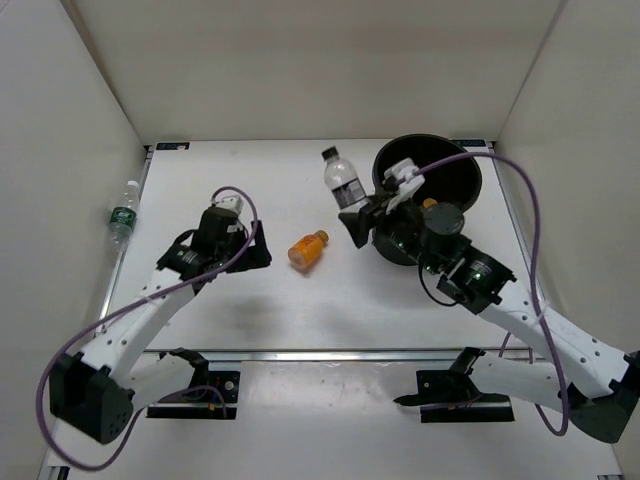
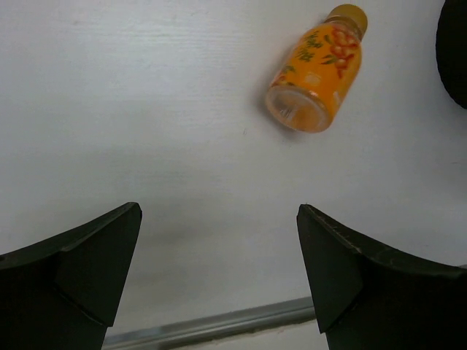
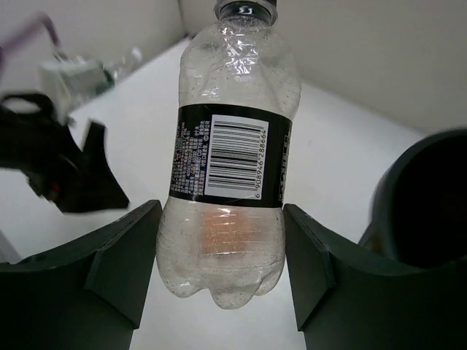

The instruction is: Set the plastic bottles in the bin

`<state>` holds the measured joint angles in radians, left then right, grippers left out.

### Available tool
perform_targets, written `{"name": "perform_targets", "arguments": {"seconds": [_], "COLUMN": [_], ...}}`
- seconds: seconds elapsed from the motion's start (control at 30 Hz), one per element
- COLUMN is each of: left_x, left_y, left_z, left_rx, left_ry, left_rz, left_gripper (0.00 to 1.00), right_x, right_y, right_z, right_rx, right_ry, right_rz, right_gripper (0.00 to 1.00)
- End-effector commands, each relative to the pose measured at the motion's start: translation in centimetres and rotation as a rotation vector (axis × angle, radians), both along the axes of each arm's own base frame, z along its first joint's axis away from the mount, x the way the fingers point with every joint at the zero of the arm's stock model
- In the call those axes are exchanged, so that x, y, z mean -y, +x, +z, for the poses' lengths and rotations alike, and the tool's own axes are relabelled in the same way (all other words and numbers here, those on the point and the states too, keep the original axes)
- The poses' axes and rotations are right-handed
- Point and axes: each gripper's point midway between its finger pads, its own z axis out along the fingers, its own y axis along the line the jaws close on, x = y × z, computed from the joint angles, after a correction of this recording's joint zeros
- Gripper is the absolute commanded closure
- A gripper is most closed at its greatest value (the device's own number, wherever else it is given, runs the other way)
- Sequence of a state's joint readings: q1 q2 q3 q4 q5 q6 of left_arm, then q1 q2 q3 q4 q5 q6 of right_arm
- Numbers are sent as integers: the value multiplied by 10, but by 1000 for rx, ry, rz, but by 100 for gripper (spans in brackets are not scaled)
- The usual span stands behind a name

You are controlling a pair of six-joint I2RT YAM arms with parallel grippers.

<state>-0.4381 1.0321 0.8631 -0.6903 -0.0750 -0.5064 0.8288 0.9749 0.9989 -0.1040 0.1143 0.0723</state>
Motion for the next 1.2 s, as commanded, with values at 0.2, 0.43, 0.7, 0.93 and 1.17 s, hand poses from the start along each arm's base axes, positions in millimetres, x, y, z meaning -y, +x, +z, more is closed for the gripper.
{"name": "perform_targets", "arguments": {"seconds": [0.2, 0.43, 0.7, 0.93, 1.17], "left_x": [79, 92, 108, 101, 107], "left_y": [131, 179, 160, 162, 166], "left_z": [4, -14, -38, -79, -91], "left_rx": [217, 227, 168, 44, 8], "left_ry": [-26, 75, 37, 100, 160], "left_rz": [-248, -354, -470, -465, -456], "left_gripper": [1, 1, 1, 1, 2], "right_x": [113, 161, 177, 169, 167], "right_y": [75, 85, 82, 75, 55], "right_z": [57, 18, 28, 64, 85], "right_rx": [48, -99, -91, -21, 24], "right_ry": [40, 27, 14, -41, 5], "right_rz": [-351, -481, -533, -545, -541], "right_gripper": [77, 6, 1, 1, 1]}}
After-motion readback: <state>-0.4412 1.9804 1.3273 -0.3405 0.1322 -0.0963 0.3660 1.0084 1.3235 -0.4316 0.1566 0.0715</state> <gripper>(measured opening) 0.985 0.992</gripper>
